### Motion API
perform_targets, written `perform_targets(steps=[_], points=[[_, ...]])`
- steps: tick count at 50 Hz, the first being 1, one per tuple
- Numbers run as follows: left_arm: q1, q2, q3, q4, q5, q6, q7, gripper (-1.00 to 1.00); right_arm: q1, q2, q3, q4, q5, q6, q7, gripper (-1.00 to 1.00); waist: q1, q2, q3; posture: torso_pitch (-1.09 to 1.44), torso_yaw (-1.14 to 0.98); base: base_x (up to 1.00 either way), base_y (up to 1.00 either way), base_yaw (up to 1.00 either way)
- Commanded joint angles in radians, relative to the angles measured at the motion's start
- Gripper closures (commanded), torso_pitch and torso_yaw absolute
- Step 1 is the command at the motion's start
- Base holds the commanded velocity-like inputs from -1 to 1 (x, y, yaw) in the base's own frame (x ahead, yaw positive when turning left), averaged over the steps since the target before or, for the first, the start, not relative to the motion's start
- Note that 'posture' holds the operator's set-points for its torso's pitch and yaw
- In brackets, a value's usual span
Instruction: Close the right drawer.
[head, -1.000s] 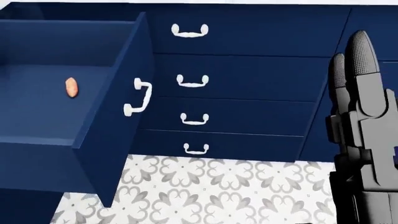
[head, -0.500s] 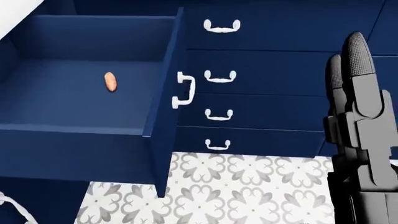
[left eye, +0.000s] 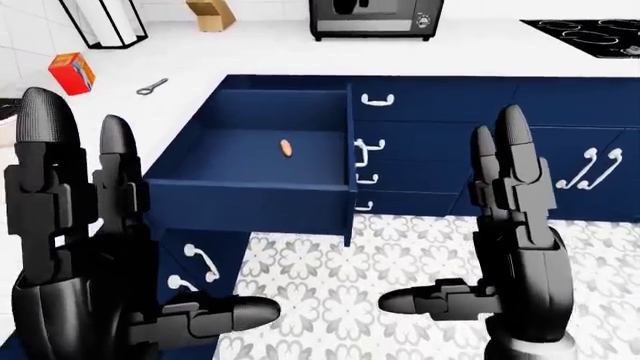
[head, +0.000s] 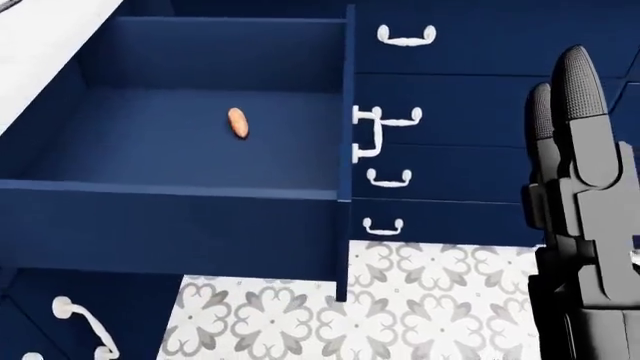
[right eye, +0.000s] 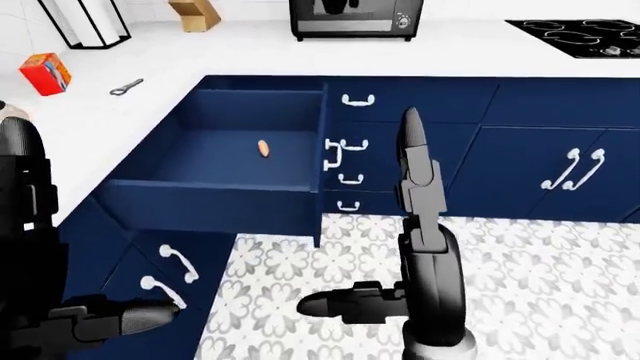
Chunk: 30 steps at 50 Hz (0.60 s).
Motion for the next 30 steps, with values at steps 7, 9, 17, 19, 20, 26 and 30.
perform_targets(steps=[7, 9, 17, 19, 20, 26, 30], points=[[-0.018, 0.007, 0.035, -0.038, -0.006, -0.010, -0.001, -1.00, -0.013, 0.004, 0.006, -0.037, 0.008, -0.031, -0.005, -1.00, 0.005, 0.047, 0.002, 0.00, 0.00, 0.00, 0.35, 0.00], [-0.011, 0.007, 0.023, -0.038, 0.006, -0.018, 0.000, -1.00, -0.012, 0.004, 0.006, -0.036, 0.007, -0.033, -0.005, -1.00, 0.004, 0.099, -0.009, 0.00, 0.00, 0.00, 0.35, 0.00], [-0.015, 0.007, 0.024, -0.038, 0.005, -0.014, 0.000, -1.00, -0.011, 0.004, 0.003, -0.038, 0.006, -0.039, -0.005, -1.00, 0.017, 0.084, -0.019, 0.00, 0.00, 0.00, 0.09, 0.00], [-0.020, 0.002, 0.024, -0.038, 0.006, -0.008, -0.004, -1.00, -0.012, 0.004, 0.002, -0.036, 0.006, -0.042, -0.004, -1.00, 0.025, 0.080, -0.009, 0.00, 0.00, 0.13, 0.00, 0.00], [-0.019, 0.003, 0.024, -0.038, 0.006, -0.009, -0.004, -1.00, -0.012, 0.004, 0.001, -0.039, 0.007, -0.040, -0.003, -1.00, 0.028, 0.075, 0.002, 0.00, 0.00, 0.17, 0.00, 0.00], [-0.016, 0.011, 0.025, -0.038, 0.003, -0.015, 0.003, -1.00, -0.008, 0.005, 0.001, -0.042, 0.002, -0.044, -0.001, -1.00, 0.030, 0.044, 0.014, 0.00, 0.00, 0.26, 0.00, 0.00], [-0.014, 0.015, 0.027, -0.038, -0.001, -0.017, 0.006, -1.00, -0.005, 0.005, 0.002, -0.041, 0.001, -0.047, -0.002, -1.00, 0.028, 0.021, 0.013, 0.00, 0.00, 0.26, 0.00, 0.00]])
